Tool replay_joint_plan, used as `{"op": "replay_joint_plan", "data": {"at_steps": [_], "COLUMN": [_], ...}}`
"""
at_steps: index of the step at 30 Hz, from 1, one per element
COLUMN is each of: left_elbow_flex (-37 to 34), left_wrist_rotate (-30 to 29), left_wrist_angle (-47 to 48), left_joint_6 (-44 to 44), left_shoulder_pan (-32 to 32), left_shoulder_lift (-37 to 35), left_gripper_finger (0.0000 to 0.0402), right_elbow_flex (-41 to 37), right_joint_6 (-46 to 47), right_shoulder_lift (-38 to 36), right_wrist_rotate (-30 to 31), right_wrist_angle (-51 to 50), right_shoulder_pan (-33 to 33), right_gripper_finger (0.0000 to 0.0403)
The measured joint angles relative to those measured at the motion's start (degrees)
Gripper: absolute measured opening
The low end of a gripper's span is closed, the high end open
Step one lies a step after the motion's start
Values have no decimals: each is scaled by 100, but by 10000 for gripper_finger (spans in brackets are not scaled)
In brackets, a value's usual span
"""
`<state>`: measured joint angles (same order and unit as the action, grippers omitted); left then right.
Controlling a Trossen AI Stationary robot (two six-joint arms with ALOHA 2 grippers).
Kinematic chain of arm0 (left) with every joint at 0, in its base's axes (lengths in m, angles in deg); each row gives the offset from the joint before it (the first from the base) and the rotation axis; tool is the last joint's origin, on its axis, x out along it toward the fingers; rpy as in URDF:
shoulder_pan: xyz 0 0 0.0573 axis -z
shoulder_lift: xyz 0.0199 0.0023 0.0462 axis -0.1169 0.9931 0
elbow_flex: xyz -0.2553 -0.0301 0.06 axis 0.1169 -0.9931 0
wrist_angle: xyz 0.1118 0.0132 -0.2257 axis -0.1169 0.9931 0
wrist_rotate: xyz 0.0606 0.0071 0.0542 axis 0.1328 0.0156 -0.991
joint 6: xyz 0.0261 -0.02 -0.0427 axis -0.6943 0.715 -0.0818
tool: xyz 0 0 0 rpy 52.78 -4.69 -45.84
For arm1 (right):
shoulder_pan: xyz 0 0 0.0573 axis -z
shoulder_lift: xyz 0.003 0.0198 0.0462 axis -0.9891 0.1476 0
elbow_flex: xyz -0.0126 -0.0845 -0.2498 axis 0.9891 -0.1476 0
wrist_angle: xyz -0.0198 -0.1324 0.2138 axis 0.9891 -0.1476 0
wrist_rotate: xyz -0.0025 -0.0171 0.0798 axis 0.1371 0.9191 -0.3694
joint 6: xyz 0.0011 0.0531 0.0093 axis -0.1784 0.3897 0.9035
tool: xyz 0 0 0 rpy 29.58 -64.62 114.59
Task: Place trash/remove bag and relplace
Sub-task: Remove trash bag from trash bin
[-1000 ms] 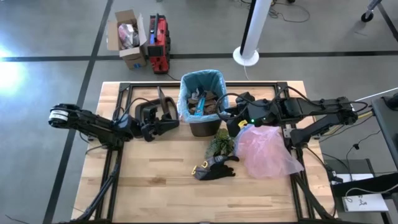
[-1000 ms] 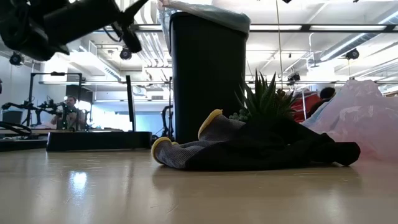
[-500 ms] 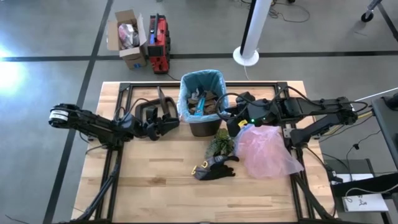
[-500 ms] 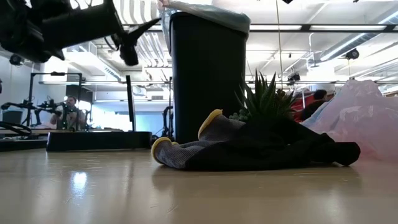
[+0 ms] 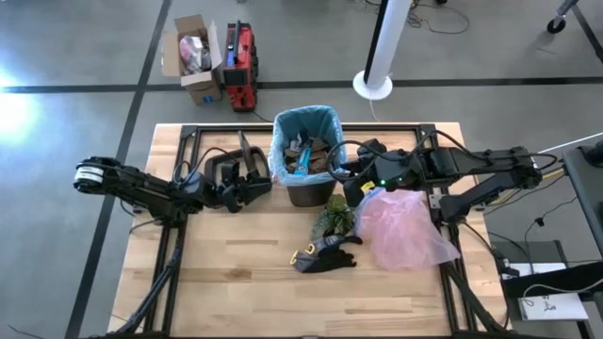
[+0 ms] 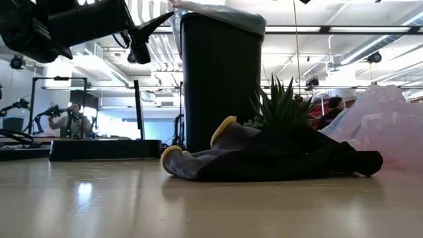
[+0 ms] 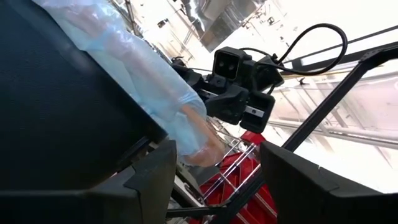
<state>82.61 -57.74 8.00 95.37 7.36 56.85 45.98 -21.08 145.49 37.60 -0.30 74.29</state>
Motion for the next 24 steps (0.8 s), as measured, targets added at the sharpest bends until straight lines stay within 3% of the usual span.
{"op": "replay_joint_plan", "data": {"at_steps": [10,15,24], "left_elbow_flex": [228,460,613], "left_wrist_rotate": [-154,-102,532], "left_wrist_angle": [124,707,746], "left_joint_6": [-24,-111,-125], "left_shoulder_pan": [2,2,0], "left_shoulder_lift": [7,9,-40], "left_gripper_finger": [218,208,187], "right_elbow_flex": [0,0,0], "right_joint_6": [-22,-22,-15], "right_shoulder_lift": [2,2,2], "right_wrist_rotate": [4,4,2], "right_wrist_angle": [4,9,7], "right_shoulder_pan": [13,11,11], "right_gripper_finger": [186,186,186]}}
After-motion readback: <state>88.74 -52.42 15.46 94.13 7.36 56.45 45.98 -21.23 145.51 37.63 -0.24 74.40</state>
